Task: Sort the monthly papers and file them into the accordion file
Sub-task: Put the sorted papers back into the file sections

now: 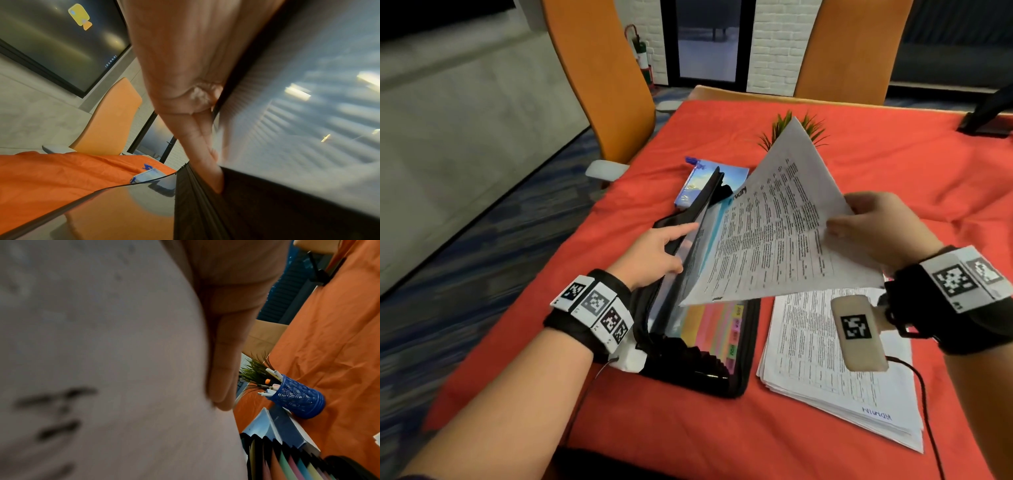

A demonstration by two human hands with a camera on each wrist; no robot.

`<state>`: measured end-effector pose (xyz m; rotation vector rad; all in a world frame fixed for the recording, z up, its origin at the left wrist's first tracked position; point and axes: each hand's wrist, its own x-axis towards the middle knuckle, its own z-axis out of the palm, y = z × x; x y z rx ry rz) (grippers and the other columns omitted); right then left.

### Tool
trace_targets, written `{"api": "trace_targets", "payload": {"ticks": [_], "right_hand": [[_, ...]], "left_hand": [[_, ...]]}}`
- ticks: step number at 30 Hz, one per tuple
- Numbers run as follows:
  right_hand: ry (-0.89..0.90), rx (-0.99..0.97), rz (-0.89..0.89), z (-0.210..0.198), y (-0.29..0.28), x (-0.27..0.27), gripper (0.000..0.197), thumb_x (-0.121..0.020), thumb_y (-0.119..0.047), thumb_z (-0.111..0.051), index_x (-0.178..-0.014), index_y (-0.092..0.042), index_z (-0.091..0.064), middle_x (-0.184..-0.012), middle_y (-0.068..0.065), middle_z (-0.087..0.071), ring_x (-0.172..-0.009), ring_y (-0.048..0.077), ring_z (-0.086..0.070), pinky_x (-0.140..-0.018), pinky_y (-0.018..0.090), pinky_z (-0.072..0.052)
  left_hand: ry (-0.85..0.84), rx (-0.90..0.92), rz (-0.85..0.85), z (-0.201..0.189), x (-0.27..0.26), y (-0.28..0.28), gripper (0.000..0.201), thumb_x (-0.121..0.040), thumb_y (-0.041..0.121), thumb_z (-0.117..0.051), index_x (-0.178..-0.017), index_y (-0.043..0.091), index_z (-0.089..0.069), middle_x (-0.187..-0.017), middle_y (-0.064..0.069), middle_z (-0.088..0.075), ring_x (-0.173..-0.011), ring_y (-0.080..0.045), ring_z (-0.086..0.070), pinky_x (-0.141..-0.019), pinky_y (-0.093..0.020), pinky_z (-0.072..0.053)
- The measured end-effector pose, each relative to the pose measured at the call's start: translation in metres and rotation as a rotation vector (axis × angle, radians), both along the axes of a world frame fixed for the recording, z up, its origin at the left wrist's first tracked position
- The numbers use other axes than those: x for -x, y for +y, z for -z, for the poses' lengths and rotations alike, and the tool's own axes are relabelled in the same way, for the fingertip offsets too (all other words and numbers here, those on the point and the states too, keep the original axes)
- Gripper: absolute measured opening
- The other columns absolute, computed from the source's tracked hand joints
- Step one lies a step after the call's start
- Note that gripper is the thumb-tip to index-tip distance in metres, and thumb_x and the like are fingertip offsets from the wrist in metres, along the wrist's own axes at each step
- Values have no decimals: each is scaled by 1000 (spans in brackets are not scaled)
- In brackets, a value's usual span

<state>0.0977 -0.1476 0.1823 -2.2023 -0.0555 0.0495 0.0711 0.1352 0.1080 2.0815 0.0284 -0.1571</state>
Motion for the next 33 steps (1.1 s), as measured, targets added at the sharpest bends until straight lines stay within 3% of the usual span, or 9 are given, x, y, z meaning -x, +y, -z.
{"api": "trace_targets", "payload": {"ticks": [5, 9, 14, 19, 23, 25, 28, 31, 33], "right_hand": [[-67, 56, -4, 11, 11, 1, 21, -71, -8, -57, -87, -8, -70, -82, 12, -69, -69, 24, -64, -67, 37, -55], [-126, 190, -46, 14, 11, 6, 14, -78, -5, -57, -83, -15, -65, -77, 4, -63, -71, 18, -56, -56, 24, -38], [-95, 47, -28, 19, 11, 2, 14, -77, -3, -57, -82, -13, -66, -78, 7, -64, -61, 12, -52, -51, 24, -41], [-71, 45, -15, 64, 59, 16, 20, -76, -3, -59, -95, -1, -66, -92, 17, -68, -80, 26, -62, -69, 35, -45], [97, -39, -68, 106, 94, 31, 22, -81, -7, -58, -103, -5, -62, -99, 11, -66, -92, 27, -62, -79, 36, -49], [128, -40, -54, 113, 91, 31, 12, -83, -12, -60, -93, -6, -61, -86, 8, -63, -78, 22, -63, -67, 35, -51], [136, -48, -80, 115, 87, 30, 8, -83, -9, -60, -78, -5, -55, -67, 8, -57, -39, 9, -54, -40, 25, -43], [145, 2, -130, 117, 101, 28, 8, -84, -9, -59, -82, -3, -54, -58, 7, -54, -31, 7, -48, -40, 21, -42], [154, 119, -216, 120, 112, 26, 2, -85, -12, -56, -84, -10, -57, -65, 7, -56, -36, 7, -48, -51, 21, -44]], "left_hand": [[26, 1, 12, 1, -2, -2, 78, -74, -20, -56, -135, 28, -48, -113, 2, -62, -74, 1, -55, -82, -30, -51], [28, 8, 14, 1, -1, -1, 80, -74, -20, -56, -130, 36, -48, -106, 2, -63, -70, -4, -55, -82, -39, -52], [17, -11, 8, 2, -1, 3, 78, -73, -17, -57, -130, 36, -51, -112, 5, -64, -84, -17, -50, -86, -48, -49], [15, -19, -1, 6, 0, -3, 78, -72, -17, -55, -130, 35, -52, -94, 12, -63, -87, -18, -57, -77, -48, -53], [-4, -21, -25, 8, 1, -3, 79, -71, -16, -57, -129, 38, -52, -81, 8, -63, -72, -17, -49, -67, -33, -41], [-13, -11, -52, 5, 3, -2, 77, -73, -17, -56, -132, 33, -52, -79, 12, -60, -63, -18, -44, -63, -30, -39], [-42, -8, -47, 1, 7, -2, 76, -73, -17, -56, -135, 27, -51, -103, 9, -60, -69, -10, -50, -64, -23, -43], [-71, -14, -32, 1, 11, -10, 74, -74, -15, -56, -133, 28, -52, -121, 6, -60, -87, -12, -53, -76, -24, -46], [-101, -18, -37, 2, 12, -15, 68, -77, -13, -55, -133, 26, -53, -124, 6, -59, -96, -6, -55, -78, -14, -44]]}}
